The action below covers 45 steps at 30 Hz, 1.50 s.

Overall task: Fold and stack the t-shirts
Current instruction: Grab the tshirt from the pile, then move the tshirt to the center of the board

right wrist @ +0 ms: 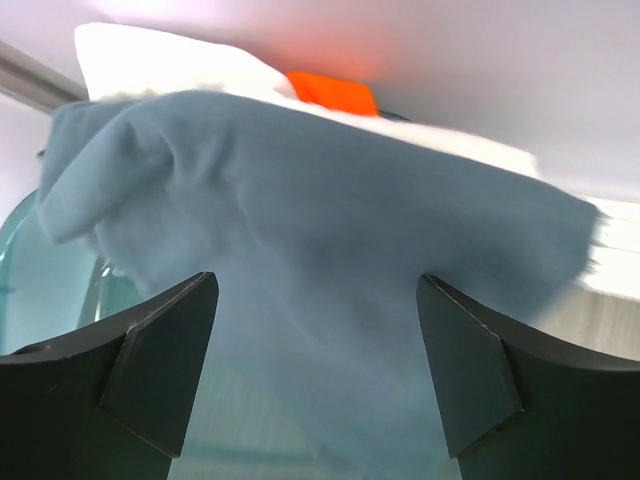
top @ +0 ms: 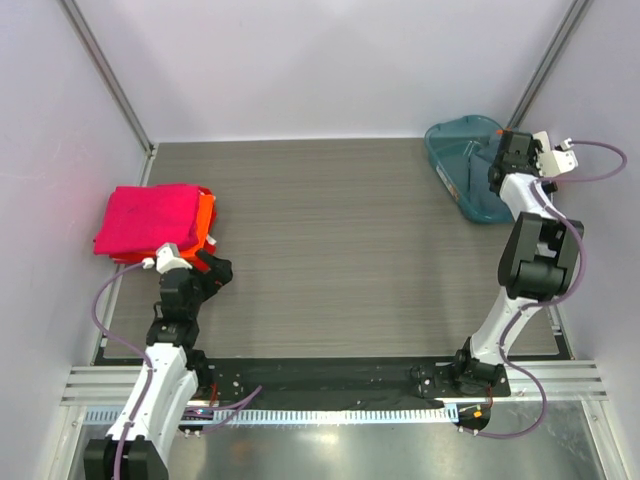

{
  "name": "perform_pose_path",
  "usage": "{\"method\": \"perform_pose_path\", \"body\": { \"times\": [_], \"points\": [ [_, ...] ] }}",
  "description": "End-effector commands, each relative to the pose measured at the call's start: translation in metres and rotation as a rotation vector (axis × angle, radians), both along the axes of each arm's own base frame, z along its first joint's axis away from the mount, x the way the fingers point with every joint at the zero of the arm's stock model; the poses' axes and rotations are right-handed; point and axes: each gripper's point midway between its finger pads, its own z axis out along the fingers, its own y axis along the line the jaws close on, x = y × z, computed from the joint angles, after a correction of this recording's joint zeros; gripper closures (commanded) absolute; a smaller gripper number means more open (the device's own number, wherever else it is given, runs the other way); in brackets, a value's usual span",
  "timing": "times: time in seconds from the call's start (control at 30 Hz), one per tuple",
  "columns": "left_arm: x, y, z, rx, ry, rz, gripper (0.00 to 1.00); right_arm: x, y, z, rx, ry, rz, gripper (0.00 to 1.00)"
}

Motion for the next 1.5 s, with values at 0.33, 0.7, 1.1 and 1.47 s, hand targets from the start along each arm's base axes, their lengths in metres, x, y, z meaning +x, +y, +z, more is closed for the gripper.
{"method": "perform_pose_path", "body": {
  "times": [0.33,0.7,1.1,1.47],
  "points": [
    [0.015,-0.001,0.024,-0.006,-0.065,-0.007,0.02,0.03,-0.021,0.027,-0.098,0.003,-0.06,0.99],
    [0.015,-0.002,0.024,-0.004,-0.062,-0.012,0.03,0.019,0.129,0.249,-0.183,-0.457,0.424,0.99],
    [0.013,0.001,0.023,0.0,-0.056,0.003,0.04,-0.052,0.329,0.342,0.417,-0.879,1.287,0.96],
    [0.006,0.002,0.042,0.005,-0.085,0.008,0.0,-0.187,0.311,0.049,0.392,-0.243,1.213,0.02]
  ]
}}
